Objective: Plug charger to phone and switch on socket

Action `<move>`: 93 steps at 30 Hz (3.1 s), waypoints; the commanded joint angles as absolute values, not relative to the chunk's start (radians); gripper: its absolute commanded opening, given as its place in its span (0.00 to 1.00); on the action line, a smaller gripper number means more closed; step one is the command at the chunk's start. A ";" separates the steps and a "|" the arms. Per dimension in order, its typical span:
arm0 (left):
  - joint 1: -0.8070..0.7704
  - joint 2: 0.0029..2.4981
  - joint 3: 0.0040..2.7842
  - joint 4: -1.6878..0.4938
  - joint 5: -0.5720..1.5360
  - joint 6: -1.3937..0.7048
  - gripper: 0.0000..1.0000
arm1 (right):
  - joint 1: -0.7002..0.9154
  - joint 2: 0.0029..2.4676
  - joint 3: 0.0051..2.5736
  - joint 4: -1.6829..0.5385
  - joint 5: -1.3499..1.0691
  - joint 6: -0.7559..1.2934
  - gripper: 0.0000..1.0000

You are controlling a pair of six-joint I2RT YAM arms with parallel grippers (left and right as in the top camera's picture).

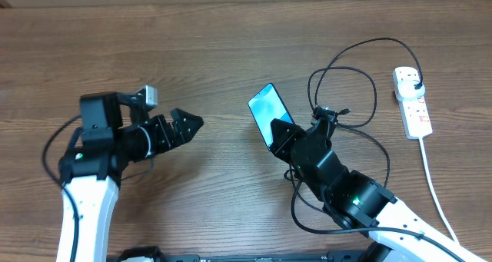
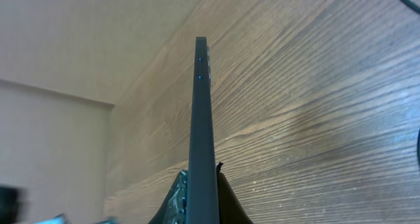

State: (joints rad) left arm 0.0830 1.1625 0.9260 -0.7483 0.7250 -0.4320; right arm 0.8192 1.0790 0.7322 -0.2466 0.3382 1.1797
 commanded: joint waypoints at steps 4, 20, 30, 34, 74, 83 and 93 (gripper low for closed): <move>0.085 1.314 0.903 -0.709 0.943 -0.658 0.99 | 0.823 1.156 0.748 -0.178 0.242 1.453 0.04; 0.085 1.419 0.903 -0.709 1.077 -0.869 1.00 | 0.826 1.272 0.748 -0.023 0.089 1.772 0.04; 0.085 1.419 0.903 -0.709 1.122 -0.951 0.88 | 0.826 1.272 0.748 0.061 -0.120 1.879 0.04; 0.084 1.419 0.903 -0.709 1.129 -0.987 0.79 | 0.826 1.272 0.748 0.090 -0.173 1.882 0.04; -0.049 1.419 0.903 -0.556 1.088 -1.265 0.04 | 0.826 1.272 0.748 0.097 -0.150 1.889 0.07; -0.048 1.419 0.903 -0.509 1.043 -1.298 0.04 | 0.825 1.272 0.748 0.038 -0.115 1.888 0.44; -0.007 1.419 0.903 -0.498 0.912 -0.999 0.04 | 0.821 1.272 0.748 -0.372 0.480 1.483 0.75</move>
